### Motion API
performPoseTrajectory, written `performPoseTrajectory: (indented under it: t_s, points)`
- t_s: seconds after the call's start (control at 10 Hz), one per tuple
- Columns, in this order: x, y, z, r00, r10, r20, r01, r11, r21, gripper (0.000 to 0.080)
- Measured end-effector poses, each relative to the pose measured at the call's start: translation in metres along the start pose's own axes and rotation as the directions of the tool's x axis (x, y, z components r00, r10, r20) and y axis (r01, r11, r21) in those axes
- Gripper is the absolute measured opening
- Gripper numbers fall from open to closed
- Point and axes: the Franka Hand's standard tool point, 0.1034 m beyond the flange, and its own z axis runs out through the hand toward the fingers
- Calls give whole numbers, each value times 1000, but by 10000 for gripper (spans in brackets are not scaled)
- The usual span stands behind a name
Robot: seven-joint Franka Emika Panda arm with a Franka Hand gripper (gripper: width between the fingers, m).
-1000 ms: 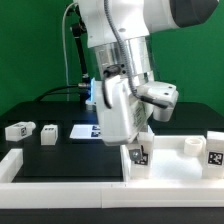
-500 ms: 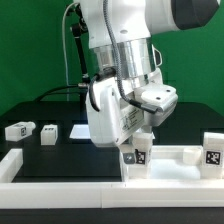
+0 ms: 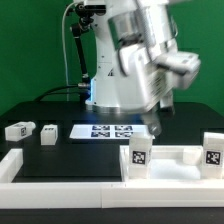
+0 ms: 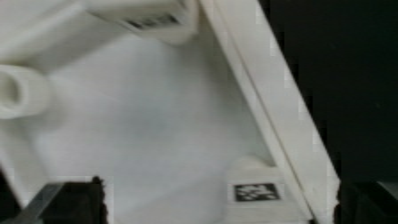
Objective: Assemble square table
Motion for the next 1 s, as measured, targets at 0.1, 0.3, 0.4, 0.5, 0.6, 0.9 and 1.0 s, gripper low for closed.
performPoseTrajectory:
  t_s: [0.1, 0.3, 0.4, 0.5, 0.6, 0.9, 1.0]
  points:
    - [-4, 9, 4, 1000, -10, -12, 10, 1000, -15, 649]
    - [-1, 7, 7, 1000, -9, -14, 9, 1000, -16, 649]
    - [-1, 8, 7, 1000, -10, -15, 10, 1000, -17, 649]
    - [-1, 8, 8, 1000, -10, -15, 10, 1000, -17, 649]
    - [-1, 9, 8, 1000, -11, -16, 11, 1000, -17, 649]
    - [9, 48, 18, 997, -59, -52, 63, 996, 67, 649]
    - [14, 58, 24, 994, -90, -66, 94, 993, 66, 649]
